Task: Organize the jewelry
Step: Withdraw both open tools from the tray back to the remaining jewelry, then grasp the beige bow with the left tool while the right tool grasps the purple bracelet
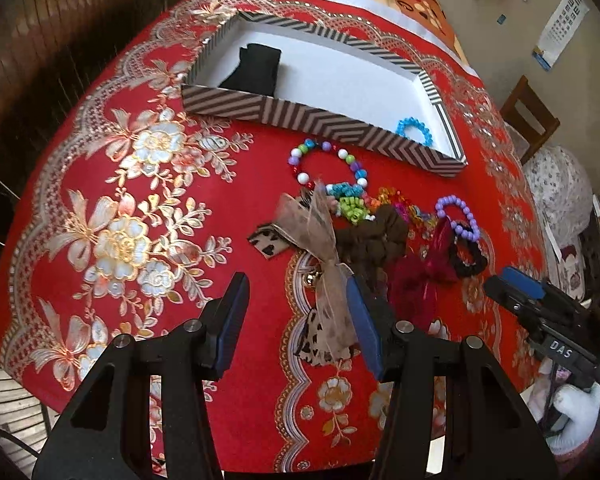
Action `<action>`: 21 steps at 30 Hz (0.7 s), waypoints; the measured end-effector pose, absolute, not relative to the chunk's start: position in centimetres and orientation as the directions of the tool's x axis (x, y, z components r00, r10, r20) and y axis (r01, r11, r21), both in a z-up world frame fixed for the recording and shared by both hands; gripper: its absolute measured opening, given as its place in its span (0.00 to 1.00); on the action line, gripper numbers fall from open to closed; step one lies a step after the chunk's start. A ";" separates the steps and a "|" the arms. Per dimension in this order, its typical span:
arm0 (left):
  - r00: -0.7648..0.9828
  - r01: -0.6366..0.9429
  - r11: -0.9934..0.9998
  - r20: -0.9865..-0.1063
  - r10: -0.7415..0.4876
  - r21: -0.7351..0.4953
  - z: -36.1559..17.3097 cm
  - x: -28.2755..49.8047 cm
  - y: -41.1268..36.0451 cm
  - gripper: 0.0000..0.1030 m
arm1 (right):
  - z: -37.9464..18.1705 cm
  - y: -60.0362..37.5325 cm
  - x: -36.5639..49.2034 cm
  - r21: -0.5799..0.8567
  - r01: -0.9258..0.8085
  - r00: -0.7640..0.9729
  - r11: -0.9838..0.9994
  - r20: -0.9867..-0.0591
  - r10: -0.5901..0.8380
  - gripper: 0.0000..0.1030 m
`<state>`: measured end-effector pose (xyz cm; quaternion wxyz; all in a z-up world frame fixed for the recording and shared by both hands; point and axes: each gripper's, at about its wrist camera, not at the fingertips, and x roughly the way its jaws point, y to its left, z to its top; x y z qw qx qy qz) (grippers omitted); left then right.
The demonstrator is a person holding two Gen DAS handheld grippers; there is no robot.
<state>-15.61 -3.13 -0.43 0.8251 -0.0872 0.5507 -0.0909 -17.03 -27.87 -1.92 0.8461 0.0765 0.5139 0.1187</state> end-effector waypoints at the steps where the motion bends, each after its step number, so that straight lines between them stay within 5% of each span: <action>1: 0.376 0.055 0.967 -0.892 -0.249 -0.247 -0.5 -15.5 -3.2 0.49 | -2.2 -27.7 -16.9 0.252 -0.124 0.437 0.960 -0.854 0.281 0.60; 13: 0.320 0.044 0.955 -0.902 -0.291 -0.293 -2.3 -13.0 -4.5 0.49 | -2.7 -30.8 -12.4 0.174 -0.055 0.474 0.983 -0.862 0.179 0.60; 16: 0.315 0.059 0.960 -0.907 -0.279 -0.275 -2.7 -12.4 -4.9 0.49 | -3.3 -31.2 -10.8 0.153 -0.066 0.472 0.986 -0.866 0.166 0.51; 21: 0.297 0.098 0.967 -0.920 -0.254 -0.235 -3.5 -11.8 -6.0 0.49 | -4.6 -31.3 -9.2 0.124 -0.088 0.444 0.988 -0.883 0.150 0.50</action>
